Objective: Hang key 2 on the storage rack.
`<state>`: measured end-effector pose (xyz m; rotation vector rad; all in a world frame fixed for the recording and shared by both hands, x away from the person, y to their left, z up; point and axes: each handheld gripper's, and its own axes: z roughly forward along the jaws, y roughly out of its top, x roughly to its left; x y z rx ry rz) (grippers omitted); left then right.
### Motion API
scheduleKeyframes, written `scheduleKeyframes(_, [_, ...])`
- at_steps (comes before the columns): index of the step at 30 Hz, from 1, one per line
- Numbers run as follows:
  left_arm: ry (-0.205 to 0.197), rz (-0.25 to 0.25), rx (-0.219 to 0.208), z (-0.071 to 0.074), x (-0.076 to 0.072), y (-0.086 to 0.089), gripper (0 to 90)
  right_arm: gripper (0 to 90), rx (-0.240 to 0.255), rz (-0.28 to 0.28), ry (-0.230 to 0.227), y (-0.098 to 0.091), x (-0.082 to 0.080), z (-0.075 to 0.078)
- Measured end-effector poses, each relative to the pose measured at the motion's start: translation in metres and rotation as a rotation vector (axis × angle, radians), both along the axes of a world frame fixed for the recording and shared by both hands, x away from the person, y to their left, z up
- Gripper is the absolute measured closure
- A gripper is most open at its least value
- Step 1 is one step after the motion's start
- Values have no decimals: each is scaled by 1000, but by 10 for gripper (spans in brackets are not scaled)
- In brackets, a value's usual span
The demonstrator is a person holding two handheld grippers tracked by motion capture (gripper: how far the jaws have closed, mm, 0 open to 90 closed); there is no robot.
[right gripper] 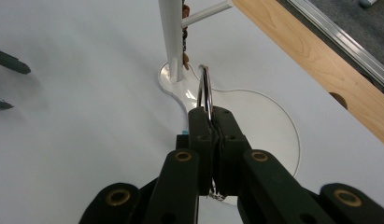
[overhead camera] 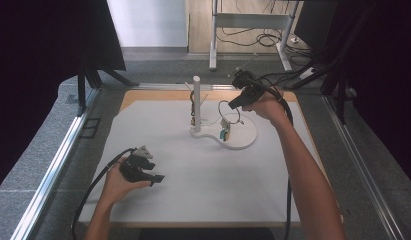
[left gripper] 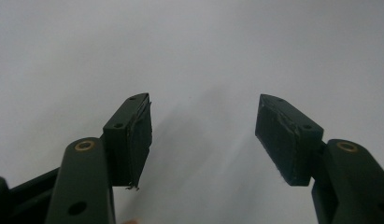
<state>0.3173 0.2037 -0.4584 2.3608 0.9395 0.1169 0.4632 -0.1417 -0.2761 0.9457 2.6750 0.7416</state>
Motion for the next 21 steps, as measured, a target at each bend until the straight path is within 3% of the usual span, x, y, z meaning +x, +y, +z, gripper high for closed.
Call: scheduleKeyframes(21, [5, -6, -1, 0, 1, 0, 371, 878, 16, -46, -6, 6, 28, -1])
